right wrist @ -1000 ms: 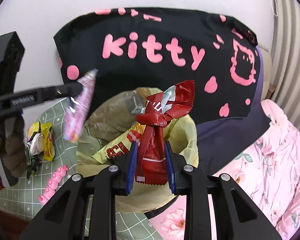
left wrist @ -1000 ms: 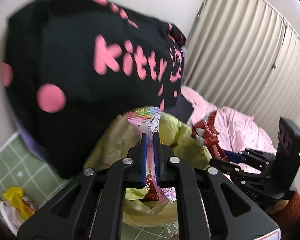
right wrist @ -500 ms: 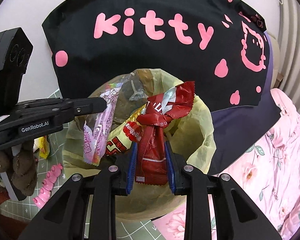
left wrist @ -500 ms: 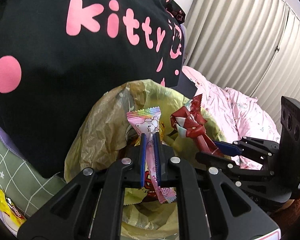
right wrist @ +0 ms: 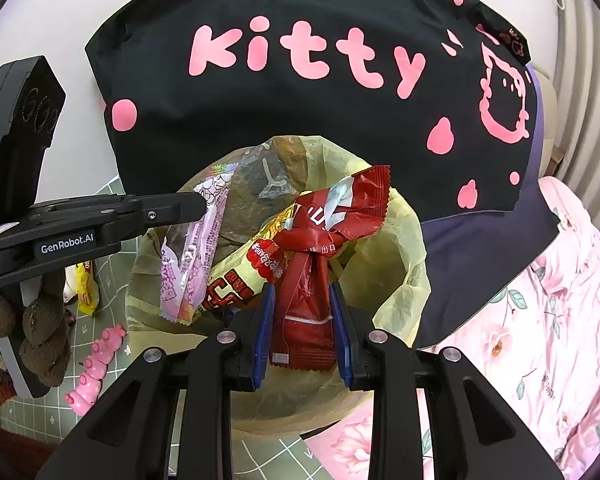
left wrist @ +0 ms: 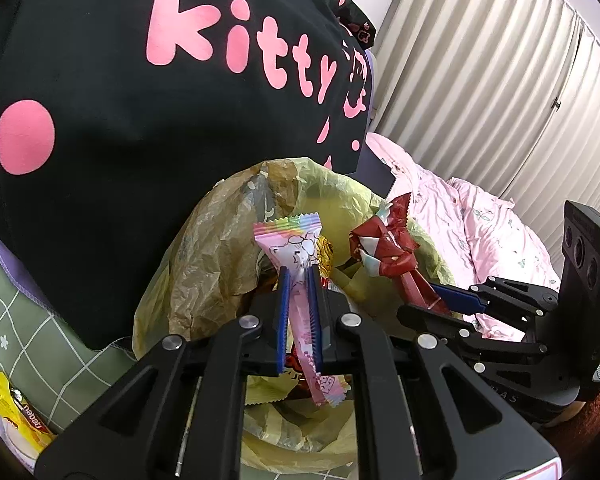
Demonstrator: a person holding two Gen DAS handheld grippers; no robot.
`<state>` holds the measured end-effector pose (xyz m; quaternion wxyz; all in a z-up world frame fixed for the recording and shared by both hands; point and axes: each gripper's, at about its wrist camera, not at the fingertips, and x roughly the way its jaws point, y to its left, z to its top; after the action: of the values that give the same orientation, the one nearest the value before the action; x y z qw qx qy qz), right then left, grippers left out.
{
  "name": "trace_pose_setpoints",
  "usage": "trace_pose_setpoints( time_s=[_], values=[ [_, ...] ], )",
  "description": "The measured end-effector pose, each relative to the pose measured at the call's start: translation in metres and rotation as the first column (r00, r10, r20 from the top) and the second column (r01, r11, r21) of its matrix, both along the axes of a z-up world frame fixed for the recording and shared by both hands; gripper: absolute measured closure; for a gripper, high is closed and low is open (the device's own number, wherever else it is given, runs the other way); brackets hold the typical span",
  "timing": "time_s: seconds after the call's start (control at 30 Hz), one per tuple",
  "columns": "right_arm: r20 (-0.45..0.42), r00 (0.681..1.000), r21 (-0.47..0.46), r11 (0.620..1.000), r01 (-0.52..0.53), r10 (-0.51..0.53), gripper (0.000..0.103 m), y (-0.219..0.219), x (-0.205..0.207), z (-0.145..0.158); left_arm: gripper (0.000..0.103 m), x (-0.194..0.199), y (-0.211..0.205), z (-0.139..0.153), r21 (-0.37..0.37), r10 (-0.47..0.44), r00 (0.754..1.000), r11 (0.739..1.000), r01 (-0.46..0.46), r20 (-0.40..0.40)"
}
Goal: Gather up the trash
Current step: 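Open both grippers to drop the wrappers into the yellow bag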
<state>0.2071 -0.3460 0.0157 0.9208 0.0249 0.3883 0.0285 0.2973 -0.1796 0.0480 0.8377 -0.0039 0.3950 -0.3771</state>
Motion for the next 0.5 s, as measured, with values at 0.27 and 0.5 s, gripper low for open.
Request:
trace_pose_setpoints(
  time_s=[0.27, 0.5],
  values=[
    [0.016, 0.999, -0.022, 0.999, 0.035, -0.035, 0.064, 0.002, -0.006, 0.004, 0.073, -0.006, 0.007, 0.009, -0.027, -0.028, 0.999, 0.999, 0.029, 0.021],
    [0.049, 0.997, -0.023, 0.998, 0.055, -0.053, 0.059, 0.006, -0.011, 0.01, 0.065, -0.017, 0.038, 0.019, -0.066, 0.021, 0.999, 0.998, -0.018, 0.038]
  ],
)
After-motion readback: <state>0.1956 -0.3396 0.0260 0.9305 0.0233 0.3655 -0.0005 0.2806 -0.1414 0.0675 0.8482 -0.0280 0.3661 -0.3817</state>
